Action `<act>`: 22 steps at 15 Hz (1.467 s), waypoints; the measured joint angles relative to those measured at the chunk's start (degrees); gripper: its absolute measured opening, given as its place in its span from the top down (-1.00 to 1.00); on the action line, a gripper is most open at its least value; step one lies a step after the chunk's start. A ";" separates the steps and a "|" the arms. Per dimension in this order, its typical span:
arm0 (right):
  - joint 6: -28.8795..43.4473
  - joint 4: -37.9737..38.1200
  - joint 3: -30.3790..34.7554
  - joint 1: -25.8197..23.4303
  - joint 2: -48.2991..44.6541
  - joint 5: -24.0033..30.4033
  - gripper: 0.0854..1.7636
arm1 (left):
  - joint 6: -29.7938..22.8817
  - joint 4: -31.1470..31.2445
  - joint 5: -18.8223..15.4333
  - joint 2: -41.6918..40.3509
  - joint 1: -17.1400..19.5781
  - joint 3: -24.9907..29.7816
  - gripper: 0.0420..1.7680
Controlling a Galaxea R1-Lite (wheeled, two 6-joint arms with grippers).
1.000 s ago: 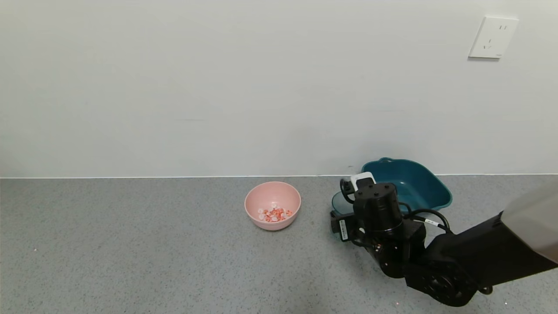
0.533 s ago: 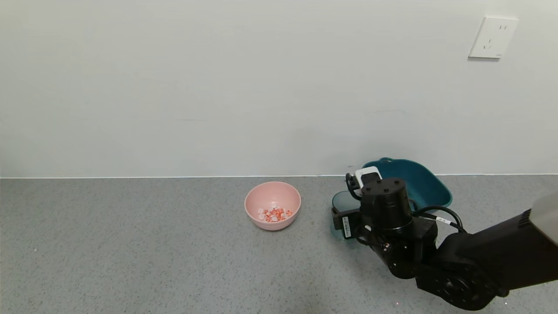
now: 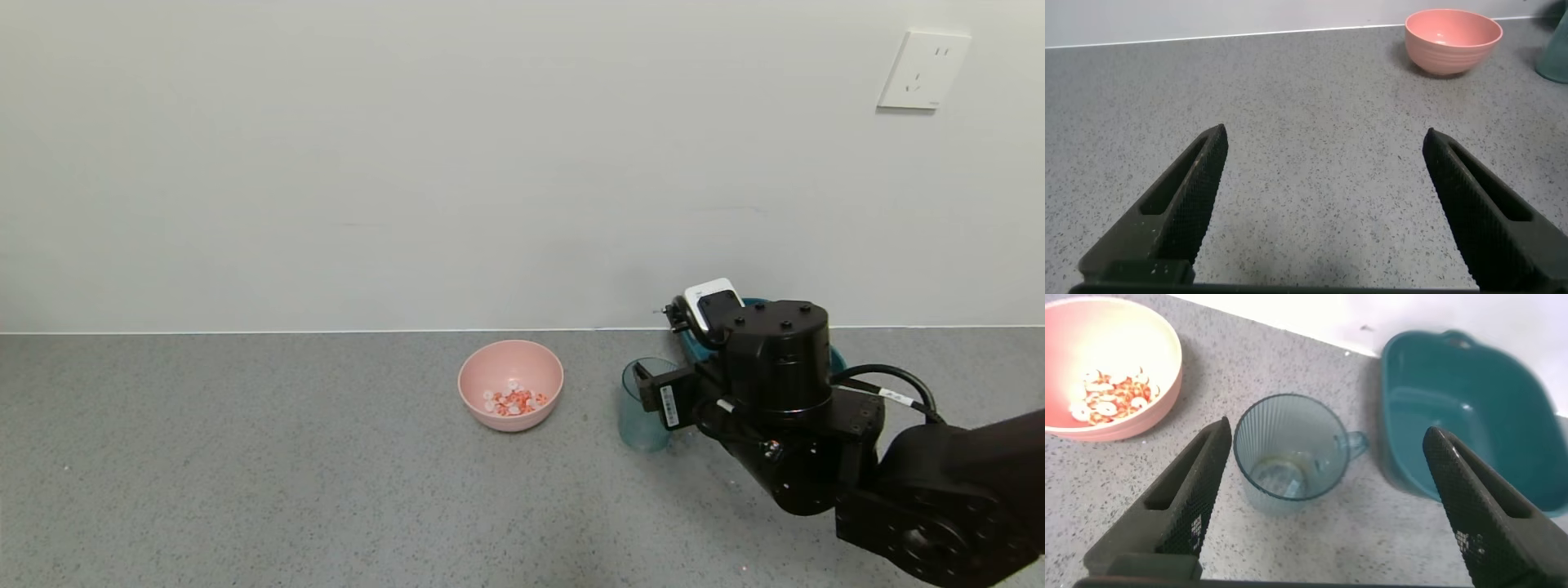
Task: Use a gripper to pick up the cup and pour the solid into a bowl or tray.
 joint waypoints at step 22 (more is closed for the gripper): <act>-0.28 26.30 26.73 -1.77 -51.43 -2.38 -0.92 | 0.00 0.02 0.02 0.00 0.00 0.02 -0.94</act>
